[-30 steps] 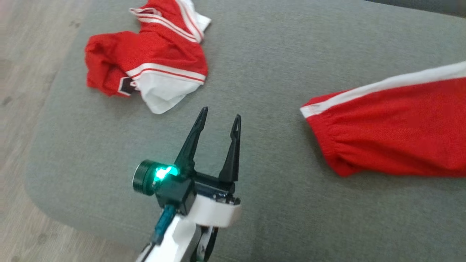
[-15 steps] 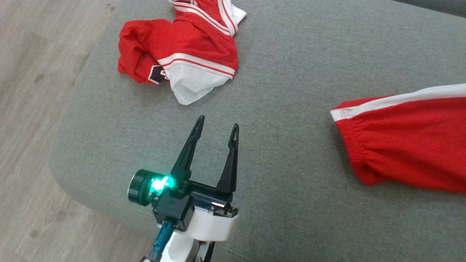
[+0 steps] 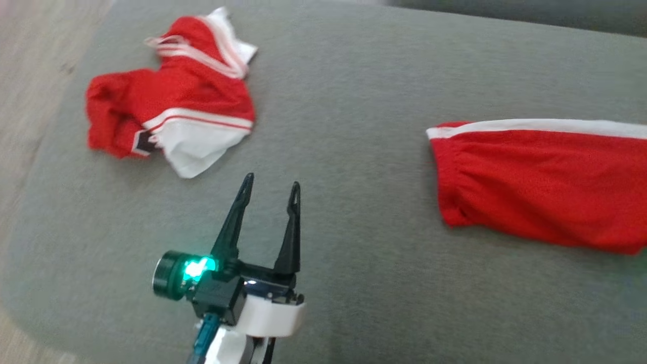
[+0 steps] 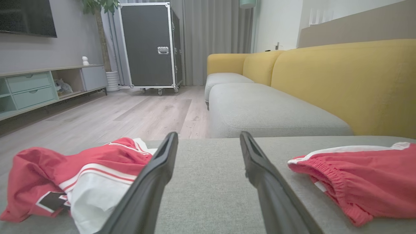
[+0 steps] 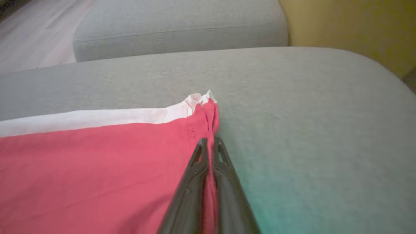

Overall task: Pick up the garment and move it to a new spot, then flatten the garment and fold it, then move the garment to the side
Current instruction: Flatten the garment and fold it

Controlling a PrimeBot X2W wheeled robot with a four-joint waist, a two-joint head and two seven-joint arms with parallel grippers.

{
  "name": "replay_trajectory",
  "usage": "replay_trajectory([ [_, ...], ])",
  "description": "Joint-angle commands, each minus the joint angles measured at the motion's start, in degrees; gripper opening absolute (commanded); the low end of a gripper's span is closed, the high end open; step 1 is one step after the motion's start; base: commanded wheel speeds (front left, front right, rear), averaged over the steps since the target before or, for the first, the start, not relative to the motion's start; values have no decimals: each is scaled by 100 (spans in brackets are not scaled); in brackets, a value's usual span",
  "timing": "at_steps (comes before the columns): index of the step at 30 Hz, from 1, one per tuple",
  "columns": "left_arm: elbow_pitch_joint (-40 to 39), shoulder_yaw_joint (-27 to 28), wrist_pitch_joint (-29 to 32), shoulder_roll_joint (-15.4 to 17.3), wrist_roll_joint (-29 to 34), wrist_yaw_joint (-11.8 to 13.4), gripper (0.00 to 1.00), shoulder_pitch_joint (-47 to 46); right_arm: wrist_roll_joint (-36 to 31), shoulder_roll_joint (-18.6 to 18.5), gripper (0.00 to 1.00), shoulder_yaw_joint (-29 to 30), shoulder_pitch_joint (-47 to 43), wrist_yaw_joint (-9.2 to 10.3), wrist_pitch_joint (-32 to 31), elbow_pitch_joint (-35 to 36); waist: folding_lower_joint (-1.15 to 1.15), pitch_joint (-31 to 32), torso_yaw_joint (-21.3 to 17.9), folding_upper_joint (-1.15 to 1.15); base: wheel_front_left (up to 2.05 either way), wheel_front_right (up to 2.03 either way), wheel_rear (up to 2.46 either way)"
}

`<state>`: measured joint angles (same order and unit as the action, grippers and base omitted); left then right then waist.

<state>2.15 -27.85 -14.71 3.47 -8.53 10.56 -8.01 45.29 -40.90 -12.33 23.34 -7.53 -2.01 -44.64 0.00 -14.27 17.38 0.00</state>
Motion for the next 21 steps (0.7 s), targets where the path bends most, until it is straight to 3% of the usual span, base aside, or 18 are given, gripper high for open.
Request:
replay_trajectory([
  [1,-142,241,-29,70,51,-19,100,2,-41,-325,0,5,-239,4,78,89,0,221,-414,0,0,0,0],
  [5,-96,354,-29,92,67,-67,100,65,-156,-495,0,77,-350,4,197,72,0,265,-670,0,0,0,0],
  [10,3,440,-29,101,67,-152,100,120,-378,-431,0,90,-155,4,387,207,0,364,-872,0,0,0,0],
  [17,163,470,-29,87,63,-218,100,241,-474,-40,0,-105,239,4,540,993,0,661,-993,0,0,0,0],
  [21,253,498,-29,84,47,-260,100,353,-411,491,0,-269,369,4,309,1837,0,882,-1023,0,0,0,0],
])
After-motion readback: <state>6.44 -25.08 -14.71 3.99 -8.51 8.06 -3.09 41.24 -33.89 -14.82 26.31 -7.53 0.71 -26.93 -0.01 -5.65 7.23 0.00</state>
